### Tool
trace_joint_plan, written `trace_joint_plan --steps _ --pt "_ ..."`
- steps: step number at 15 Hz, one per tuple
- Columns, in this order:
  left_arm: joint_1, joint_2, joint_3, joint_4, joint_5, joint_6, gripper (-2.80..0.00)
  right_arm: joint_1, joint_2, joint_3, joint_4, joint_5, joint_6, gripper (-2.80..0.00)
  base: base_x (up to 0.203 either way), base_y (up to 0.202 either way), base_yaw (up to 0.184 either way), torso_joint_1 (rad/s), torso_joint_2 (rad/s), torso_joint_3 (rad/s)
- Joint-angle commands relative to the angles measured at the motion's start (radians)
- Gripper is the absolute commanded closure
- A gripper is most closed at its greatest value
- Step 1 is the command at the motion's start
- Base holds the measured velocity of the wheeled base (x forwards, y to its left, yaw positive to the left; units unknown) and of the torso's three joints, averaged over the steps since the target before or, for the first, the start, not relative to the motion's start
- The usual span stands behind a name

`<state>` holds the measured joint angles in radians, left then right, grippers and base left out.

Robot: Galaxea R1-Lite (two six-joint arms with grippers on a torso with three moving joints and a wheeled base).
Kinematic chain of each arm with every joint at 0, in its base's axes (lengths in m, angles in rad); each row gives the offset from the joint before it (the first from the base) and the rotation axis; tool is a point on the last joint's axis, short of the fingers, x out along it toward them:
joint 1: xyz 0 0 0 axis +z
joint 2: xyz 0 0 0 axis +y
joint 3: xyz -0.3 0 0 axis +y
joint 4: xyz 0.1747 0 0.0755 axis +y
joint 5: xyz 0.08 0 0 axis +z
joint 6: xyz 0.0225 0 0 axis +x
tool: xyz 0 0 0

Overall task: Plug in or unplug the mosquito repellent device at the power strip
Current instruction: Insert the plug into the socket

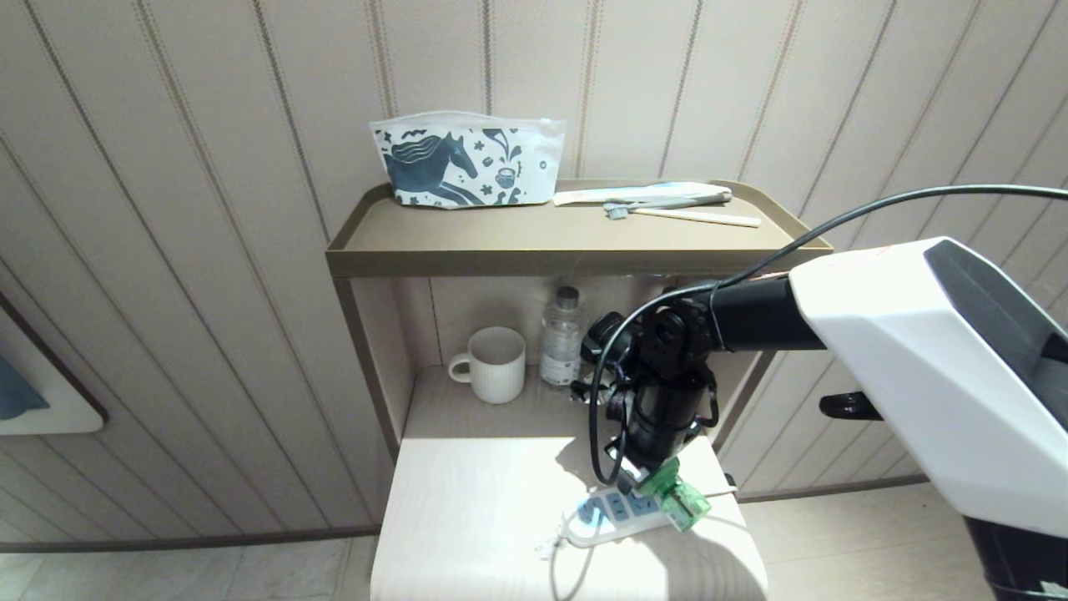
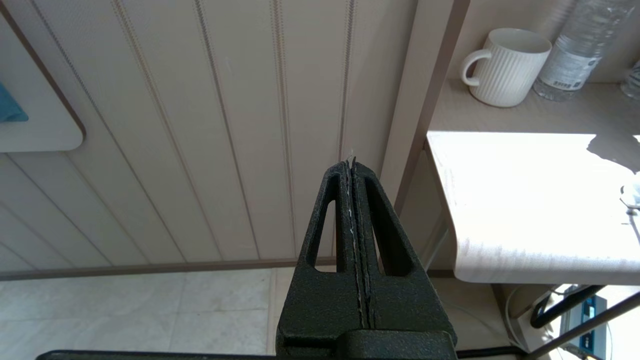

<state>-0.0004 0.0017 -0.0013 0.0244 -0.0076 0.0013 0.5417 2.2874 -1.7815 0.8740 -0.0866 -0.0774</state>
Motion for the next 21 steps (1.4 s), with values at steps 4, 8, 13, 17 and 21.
trace_joint_plan --steps 4,8,13,17,21 --pt "0.000 0.000 -0.002 0.000 0.000 0.000 0.00 0.001 0.008 0.009 0.003 0.001 0.001 0.00 0.000 0.000 0.000 0.000 0.00 0.000" --pt "0.000 0.000 0.001 0.000 0.000 0.000 0.00 0.008 0.027 0.019 -0.019 0.001 0.001 0.00 0.000 0.000 0.000 0.000 0.00 0.000" --pt "-0.001 0.000 0.001 0.000 0.000 0.000 0.00 0.014 0.028 0.052 -0.053 -0.002 0.001 0.00 0.000 0.000 0.000 0.000 0.00 0.000" --pt "0.000 0.000 0.000 0.000 0.000 0.000 0.00 0.005 0.032 0.084 -0.102 -0.005 0.001 0.00 0.000 0.000 0.000 0.000 0.00 0.000" --pt "-0.001 0.000 0.001 0.000 0.000 0.000 0.00 0.003 0.049 0.068 -0.104 -0.007 0.001 0.00 0.000 0.000 0.000 0.000 0.00 0.000"
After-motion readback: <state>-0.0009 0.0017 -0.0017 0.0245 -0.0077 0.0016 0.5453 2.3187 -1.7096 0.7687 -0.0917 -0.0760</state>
